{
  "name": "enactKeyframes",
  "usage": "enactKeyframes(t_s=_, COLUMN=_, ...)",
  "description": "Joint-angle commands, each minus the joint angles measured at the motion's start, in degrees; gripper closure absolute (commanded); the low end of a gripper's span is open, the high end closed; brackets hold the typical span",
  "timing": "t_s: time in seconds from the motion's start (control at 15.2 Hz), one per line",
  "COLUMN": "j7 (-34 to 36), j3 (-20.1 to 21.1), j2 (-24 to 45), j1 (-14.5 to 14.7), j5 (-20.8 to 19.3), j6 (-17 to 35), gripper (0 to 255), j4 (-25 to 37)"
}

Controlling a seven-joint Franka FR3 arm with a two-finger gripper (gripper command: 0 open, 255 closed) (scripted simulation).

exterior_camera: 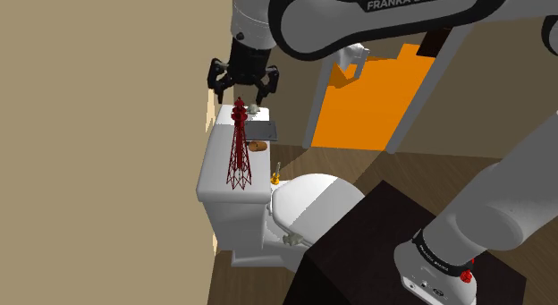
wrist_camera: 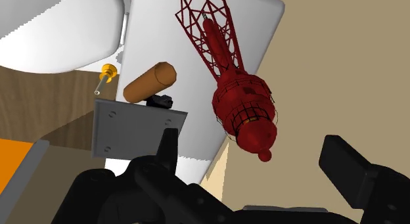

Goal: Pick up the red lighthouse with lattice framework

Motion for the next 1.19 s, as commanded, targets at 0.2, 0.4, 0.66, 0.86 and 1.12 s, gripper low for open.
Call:
enactKeyframes(t_s=0.2, j7=0.2, j3=0.0, j2=-0.1, j1=0.0, j5=-0.1, j6=1.3, gripper=255, j4=-1.3)
enactKeyframes(t_s=0.4, j7=0.2, j3=0.0, j2=0.0, j1=0.0, j5=-0.1, j6=1.2, gripper=255, j4=-1.2)
enactKeyframes(t_s=0.66, j7=0.3, j3=0.0, j2=0.0, j1=0.0, j5=-0.1, j6=1.2, gripper=255, j4=-1.2)
enactKeyframes(t_s=0.86, j7=-0.1, j3=0.0, j2=-0.2, j1=0.0, j5=0.2, j6=-0.3, gripper=255, j4=0.2)
enactKeyframes(t_s=1.12, j7=-0.5, j3=0.0, j2=-0.4, j1=0.0, j5=0.5, j6=-3.3, gripper=255, j4=3.1)
